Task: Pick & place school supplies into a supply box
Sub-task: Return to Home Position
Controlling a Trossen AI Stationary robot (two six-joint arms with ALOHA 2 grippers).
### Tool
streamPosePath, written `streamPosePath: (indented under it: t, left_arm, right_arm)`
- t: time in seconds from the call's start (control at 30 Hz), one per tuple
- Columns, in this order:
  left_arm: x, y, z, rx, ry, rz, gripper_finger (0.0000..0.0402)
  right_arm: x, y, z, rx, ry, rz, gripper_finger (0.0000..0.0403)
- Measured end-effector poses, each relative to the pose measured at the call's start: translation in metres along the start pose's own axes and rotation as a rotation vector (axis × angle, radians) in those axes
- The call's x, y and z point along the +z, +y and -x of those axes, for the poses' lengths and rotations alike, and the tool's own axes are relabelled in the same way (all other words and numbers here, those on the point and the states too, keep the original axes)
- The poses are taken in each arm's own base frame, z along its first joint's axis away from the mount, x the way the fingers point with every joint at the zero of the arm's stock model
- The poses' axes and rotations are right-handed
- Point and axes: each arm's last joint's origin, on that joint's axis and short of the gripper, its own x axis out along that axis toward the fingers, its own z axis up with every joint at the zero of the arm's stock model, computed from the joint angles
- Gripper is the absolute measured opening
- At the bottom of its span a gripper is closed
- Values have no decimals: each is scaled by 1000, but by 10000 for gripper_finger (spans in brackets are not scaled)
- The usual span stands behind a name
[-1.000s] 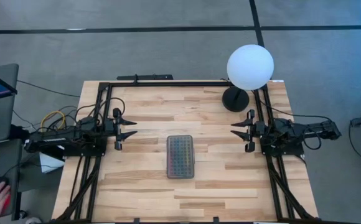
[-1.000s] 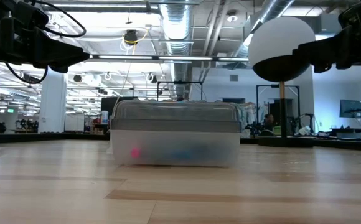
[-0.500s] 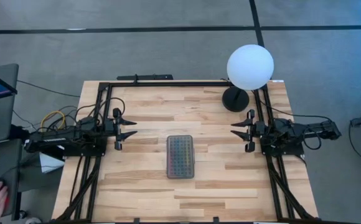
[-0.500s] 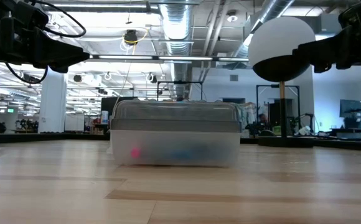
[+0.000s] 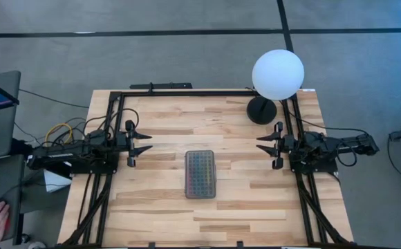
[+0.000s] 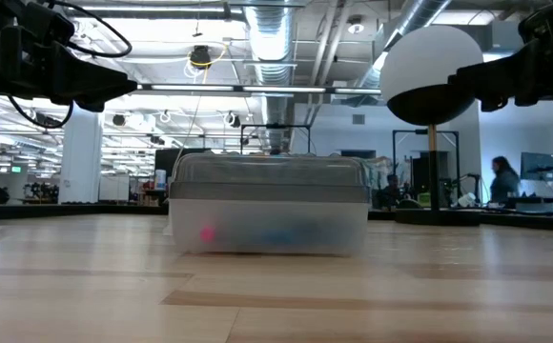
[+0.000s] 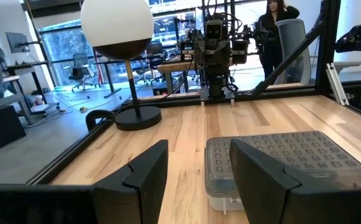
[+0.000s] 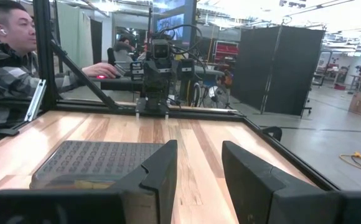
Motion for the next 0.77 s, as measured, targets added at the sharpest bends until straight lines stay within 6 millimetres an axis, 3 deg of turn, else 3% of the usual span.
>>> streamPosePath:
  t: [0.77]
  left_arm:
    - [0,0,0,0,0,-5,168]
  right_arm:
    - [0,0,0,0,0,0,120]
